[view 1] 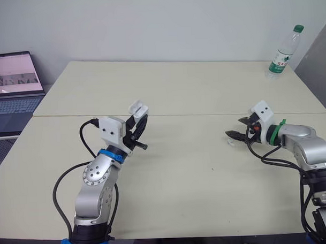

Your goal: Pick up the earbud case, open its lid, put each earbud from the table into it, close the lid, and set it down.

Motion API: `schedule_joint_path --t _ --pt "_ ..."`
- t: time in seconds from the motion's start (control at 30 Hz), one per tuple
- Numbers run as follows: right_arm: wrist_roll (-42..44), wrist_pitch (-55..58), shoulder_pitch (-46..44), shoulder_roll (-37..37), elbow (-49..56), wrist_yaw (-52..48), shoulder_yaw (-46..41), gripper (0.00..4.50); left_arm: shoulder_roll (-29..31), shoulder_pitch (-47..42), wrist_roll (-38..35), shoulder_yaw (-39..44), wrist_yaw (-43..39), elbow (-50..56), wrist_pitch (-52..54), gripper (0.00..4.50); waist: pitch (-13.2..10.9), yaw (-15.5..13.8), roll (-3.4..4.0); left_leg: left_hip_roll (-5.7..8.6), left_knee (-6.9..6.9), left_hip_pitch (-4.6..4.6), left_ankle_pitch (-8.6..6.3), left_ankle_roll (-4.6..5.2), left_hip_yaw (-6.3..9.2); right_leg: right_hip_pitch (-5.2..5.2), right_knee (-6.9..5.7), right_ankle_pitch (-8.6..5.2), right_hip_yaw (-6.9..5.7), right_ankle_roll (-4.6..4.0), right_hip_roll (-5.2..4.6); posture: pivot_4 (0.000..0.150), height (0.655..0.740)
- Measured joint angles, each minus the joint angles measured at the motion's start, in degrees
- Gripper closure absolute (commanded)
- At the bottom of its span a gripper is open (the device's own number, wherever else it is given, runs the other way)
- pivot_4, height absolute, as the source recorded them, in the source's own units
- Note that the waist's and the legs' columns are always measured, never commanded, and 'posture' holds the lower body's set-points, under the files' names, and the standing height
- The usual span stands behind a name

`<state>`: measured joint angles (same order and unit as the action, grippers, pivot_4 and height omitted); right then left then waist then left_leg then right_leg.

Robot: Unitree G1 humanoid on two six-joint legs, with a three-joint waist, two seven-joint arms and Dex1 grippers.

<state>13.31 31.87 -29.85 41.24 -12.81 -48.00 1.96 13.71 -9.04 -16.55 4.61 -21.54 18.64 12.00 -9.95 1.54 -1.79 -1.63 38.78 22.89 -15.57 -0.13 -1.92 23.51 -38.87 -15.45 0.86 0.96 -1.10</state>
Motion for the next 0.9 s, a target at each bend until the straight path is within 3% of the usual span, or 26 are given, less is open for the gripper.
schedule_joint_path --t 0.33,0.57,0.9 --pt "-1.02 3.02 -0.95 -0.23 -1.95 -1.82 1.60 0.11 -0.51 -0.70 -0.10 -0.58 0.85 0.15 0.06 3.71 0.00 -0.01 0.00 0.00 0.00 0.01 0.00 0.00 0.01 0.00 0.01 0.00 -0.01 0.00 0.02 0.150 0.7400" --pt "0.10 7.53 0.24 -0.59 2.67 -1.86 1.11 0.11 -0.37 -0.66 -0.26 -0.56 0.81 0.16 0.19 3.71 0.00 -0.02 0.00 0.00 0.00 0.01 0.00 0.00 0.02 0.00 0.01 0.00 -0.01 0.00 0.02 0.150 0.7400" --pt "-1.94 5.05 4.50 -0.26 5.64 -1.45 2.19 0.11 -0.38 -0.65 -0.39 -0.63 0.74 0.16 0.44 3.71 0.00 -0.02 -0.01 0.00 0.00 -0.01 0.00 0.00 0.02 -0.01 0.00 0.00 -0.01 0.01 0.03 0.150 0.7400"
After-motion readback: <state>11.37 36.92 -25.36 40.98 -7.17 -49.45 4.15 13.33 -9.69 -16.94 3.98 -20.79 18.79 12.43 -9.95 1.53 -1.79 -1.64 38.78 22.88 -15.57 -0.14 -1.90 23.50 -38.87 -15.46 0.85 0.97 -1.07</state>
